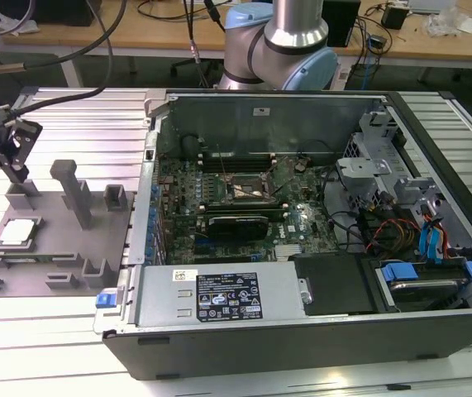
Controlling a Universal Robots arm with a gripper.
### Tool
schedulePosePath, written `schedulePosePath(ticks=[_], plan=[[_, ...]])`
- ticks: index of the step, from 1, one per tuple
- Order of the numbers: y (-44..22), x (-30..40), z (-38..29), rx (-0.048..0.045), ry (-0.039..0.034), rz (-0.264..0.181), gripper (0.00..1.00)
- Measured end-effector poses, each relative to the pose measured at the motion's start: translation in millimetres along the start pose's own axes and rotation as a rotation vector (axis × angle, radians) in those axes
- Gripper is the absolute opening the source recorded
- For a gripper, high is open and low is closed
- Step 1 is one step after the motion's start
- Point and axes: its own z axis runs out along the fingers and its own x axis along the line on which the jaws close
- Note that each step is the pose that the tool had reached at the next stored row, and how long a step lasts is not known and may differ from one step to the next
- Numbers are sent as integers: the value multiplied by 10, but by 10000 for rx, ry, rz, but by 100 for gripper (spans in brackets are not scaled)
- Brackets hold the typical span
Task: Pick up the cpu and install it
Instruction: 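Pick up the cpu and move it towards the insertion slot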
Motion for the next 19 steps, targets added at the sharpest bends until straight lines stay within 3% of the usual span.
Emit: schedulePosePath(ticks=[19], plan=[[-31,391,24,0,1,-1,11]])
